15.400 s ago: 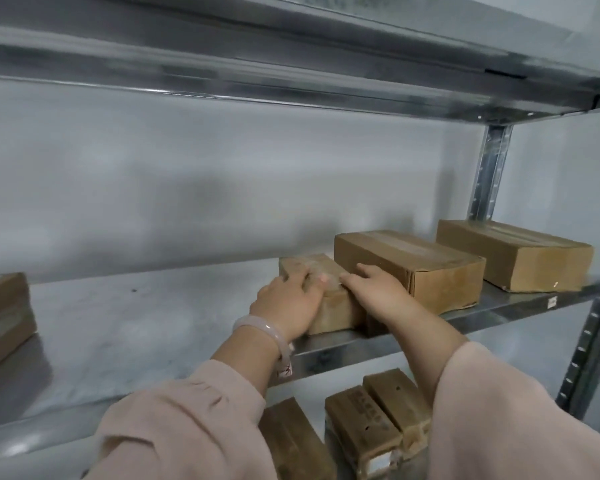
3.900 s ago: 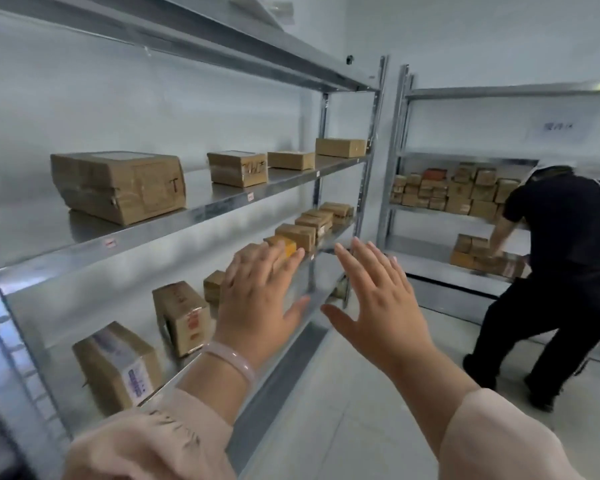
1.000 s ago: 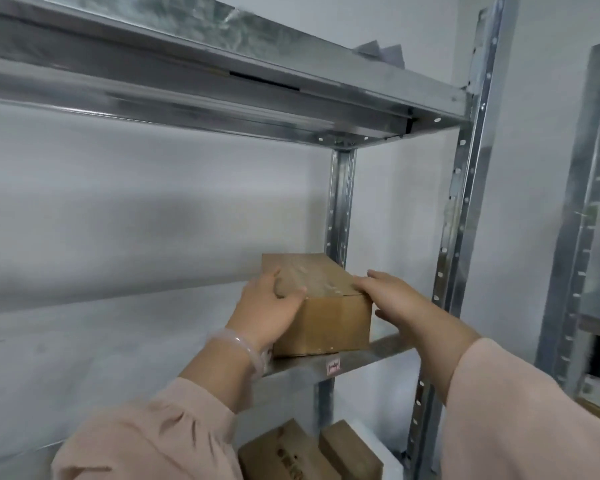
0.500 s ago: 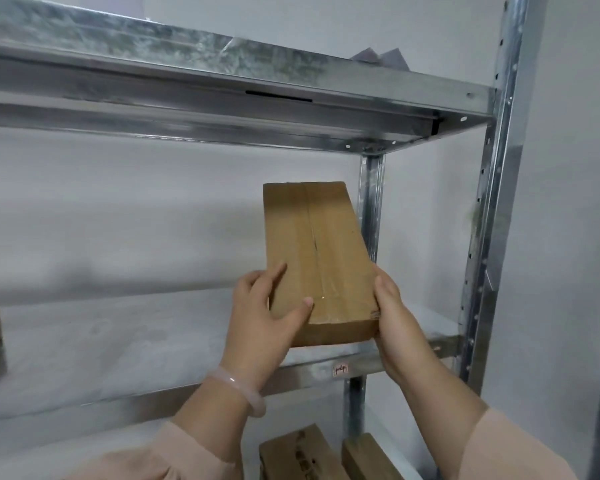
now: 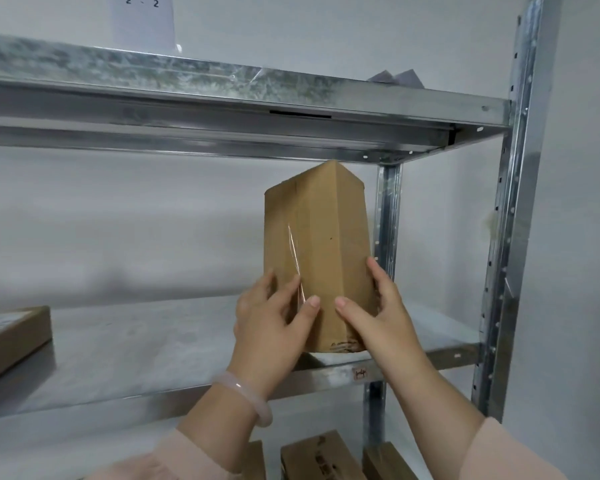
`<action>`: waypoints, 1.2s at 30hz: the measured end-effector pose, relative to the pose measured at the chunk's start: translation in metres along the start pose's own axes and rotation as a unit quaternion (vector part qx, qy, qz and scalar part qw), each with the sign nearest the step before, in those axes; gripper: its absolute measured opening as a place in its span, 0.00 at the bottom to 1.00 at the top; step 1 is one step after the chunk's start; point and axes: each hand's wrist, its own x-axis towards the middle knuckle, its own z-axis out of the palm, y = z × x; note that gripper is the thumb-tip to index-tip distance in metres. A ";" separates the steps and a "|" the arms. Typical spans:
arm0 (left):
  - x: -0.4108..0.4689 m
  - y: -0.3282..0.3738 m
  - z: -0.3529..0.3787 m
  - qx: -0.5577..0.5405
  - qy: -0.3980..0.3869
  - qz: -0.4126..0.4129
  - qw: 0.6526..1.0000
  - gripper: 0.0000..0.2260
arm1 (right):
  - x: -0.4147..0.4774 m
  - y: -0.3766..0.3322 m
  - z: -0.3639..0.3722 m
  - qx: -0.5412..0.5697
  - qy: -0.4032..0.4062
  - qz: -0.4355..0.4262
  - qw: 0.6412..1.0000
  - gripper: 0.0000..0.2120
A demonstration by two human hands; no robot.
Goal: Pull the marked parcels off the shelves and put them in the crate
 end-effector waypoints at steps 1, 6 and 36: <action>0.000 0.003 0.000 -0.040 -0.009 0.006 0.999 0.33 | -0.003 -0.003 0.004 -0.031 0.006 -0.012 0.999 0.45; 0.001 0.004 -0.009 -0.214 -0.047 0.062 0.974 0.26 | -0.020 -0.008 0.019 -0.044 -0.037 -0.064 0.996 0.44; -0.013 -0.049 -0.075 -0.293 0.058 -0.111 0.948 0.18 | -0.011 0.004 0.070 -0.098 -0.106 -0.057 0.988 0.34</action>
